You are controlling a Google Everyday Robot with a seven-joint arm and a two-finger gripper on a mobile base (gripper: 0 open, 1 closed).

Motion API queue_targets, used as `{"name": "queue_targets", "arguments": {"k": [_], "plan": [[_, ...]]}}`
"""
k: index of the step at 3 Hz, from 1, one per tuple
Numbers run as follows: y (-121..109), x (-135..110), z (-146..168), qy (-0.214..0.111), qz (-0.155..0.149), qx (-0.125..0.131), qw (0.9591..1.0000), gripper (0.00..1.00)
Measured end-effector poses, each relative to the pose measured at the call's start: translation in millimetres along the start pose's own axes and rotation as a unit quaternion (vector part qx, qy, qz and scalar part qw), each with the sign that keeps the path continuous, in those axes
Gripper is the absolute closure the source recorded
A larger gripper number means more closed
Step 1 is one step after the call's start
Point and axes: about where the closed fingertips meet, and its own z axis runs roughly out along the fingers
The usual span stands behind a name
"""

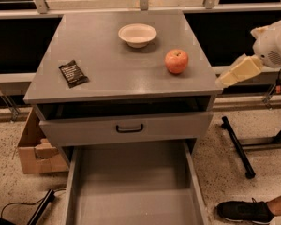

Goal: Place apple into middle drawer

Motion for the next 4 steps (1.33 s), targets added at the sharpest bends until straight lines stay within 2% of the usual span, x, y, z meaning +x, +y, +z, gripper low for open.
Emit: {"name": "queue_targets", "arguments": {"k": [1,2,4], "plan": [[-5,-34,31,-0.061,0.039,-0.02,0.9972,0.0],[-15,-65,57,-0.111,0.064,-0.03,0.9913,0.0],[-3,-94,117,-0.182,0.085,-0.069,0.9773,0.0]]}}
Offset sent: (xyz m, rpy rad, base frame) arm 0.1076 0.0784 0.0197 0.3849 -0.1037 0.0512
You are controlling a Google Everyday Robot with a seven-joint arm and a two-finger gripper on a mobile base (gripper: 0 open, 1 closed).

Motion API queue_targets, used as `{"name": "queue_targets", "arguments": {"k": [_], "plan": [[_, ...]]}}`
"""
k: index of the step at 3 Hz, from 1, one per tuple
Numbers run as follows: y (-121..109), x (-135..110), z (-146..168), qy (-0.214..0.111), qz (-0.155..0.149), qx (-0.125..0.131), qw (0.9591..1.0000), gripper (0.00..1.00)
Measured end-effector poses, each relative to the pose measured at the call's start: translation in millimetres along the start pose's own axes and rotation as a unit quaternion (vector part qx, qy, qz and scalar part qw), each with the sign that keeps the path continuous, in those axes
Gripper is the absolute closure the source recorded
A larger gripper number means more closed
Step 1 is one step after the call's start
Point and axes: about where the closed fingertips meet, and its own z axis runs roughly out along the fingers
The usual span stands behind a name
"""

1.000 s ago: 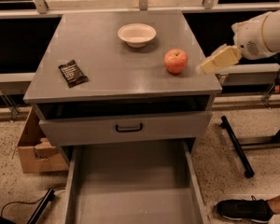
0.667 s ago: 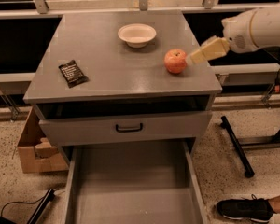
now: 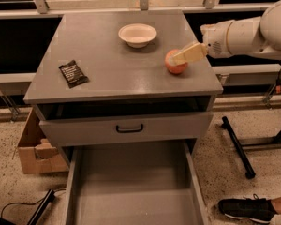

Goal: Place apple into middle drawer

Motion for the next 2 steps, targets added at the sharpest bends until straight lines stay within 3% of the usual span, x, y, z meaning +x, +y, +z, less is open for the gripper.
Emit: {"name": "queue_targets", "arguments": {"k": [1,2], "plan": [[13,8,39,-0.027,0.008,-0.027,0.9992,0.0],[16,15,55,-0.034,0.011,-0.035,0.9987,0.0]]}}
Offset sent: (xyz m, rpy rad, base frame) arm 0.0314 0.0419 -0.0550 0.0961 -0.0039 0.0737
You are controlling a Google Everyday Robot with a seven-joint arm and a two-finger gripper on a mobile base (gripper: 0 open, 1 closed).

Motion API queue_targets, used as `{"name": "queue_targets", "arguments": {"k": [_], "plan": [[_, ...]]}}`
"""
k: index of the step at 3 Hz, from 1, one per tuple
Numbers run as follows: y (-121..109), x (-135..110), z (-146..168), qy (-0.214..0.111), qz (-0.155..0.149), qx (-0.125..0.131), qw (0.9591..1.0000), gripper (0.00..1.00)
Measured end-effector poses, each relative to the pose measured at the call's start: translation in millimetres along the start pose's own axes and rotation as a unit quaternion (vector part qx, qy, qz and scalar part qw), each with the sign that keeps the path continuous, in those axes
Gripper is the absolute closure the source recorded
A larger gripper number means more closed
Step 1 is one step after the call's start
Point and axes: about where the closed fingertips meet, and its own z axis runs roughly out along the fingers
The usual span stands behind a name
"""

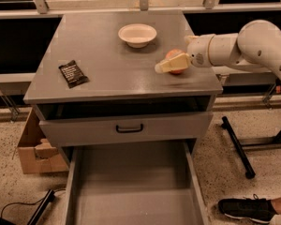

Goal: Place apple into middle drawer

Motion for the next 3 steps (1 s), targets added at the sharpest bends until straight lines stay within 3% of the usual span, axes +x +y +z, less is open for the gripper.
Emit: {"name": "queue_targets", "arguments": {"k": [1,3], "plan": [[3.1,9.5,3.7,0.0,0.002,-0.004,1.0,0.02],[5.5,13.9,1.5,-0.004,0.005,0.0,1.0,0.43]]}}
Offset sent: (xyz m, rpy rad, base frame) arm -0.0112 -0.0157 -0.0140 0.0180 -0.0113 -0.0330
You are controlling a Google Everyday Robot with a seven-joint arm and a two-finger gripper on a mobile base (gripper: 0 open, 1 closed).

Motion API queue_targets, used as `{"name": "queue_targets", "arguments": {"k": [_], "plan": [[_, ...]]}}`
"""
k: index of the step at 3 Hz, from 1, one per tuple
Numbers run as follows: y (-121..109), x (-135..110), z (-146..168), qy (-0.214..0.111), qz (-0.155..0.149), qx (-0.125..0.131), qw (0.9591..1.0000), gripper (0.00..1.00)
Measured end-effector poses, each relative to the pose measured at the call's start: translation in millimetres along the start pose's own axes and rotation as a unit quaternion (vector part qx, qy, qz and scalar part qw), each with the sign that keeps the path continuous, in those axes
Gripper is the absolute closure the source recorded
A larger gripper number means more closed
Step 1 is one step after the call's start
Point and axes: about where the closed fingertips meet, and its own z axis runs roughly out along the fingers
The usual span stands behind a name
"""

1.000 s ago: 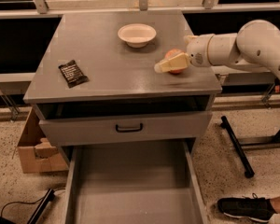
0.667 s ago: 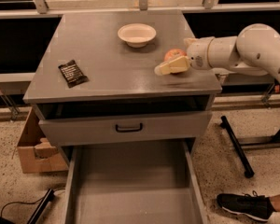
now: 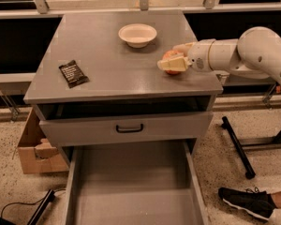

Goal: Place apple into middle drawer

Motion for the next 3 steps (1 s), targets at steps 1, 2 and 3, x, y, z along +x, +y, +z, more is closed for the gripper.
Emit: {"name": "queue_targets", "arguments": {"k": [1,2,3], "plan": [[1.8,-0.2,2.5,0.0,0.0,-0.002,1.0,0.68],[3.4,-0.4,4.7,0.0,0.0,-0.004,1.0,0.9],[4.4,-1.6,7.5,0.0,0.0,-0.007,1.0,1.0]]}}
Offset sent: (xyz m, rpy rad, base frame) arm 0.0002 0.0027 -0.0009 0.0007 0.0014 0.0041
